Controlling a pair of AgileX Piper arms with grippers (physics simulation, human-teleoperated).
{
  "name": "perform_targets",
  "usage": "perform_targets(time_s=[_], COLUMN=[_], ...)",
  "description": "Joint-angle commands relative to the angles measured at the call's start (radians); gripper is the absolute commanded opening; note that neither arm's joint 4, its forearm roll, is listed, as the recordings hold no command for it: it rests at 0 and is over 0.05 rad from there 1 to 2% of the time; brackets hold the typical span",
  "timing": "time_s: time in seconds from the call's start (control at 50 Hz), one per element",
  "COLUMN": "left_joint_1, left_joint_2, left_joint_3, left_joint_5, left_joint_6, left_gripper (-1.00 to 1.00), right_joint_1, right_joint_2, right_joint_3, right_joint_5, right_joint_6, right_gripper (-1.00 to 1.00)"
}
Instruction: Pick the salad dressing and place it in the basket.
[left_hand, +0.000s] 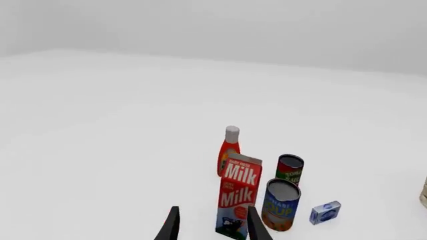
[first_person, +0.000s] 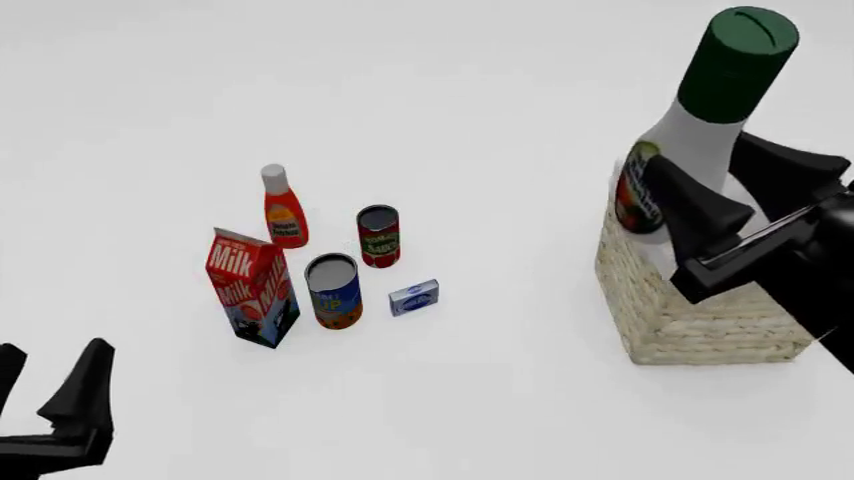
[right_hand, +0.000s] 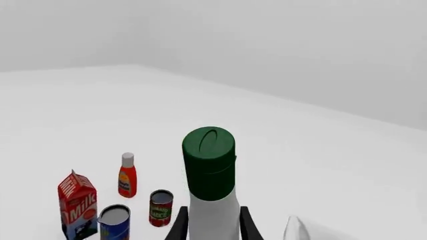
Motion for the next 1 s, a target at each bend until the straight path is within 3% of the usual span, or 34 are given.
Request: perform_targets(time_s=[0.02,0.16,0.6,1.0], left_joint_1=[0.080,0.119,0.140,0.132], left_joint_2=[-0.145,-0.150,-0.153,-0.153], left_joint_3=[0.047,0.047,0.047,0.047], left_joint_5=[0.129,0.174,0.182,0.185], left_joint_6=[0.004,-0.029,-0.006,0.009], left_gripper=[1.00,1.00,1.00,1.00], right_joint_1=[-0.130,-0.201,-0.425,-0.494], right_joint_2=[-0.021,-0.016,0.139,0.369], right_joint_3=[-0.017,-0.017,-0.042,-0.112], right_joint_5=[-0.007,-0.019,-0.097,-0.173], right_joint_6=[0.035,0.047,0.052,0.058], right_gripper=[-1.00,-1.00,-1.00,-1.00])
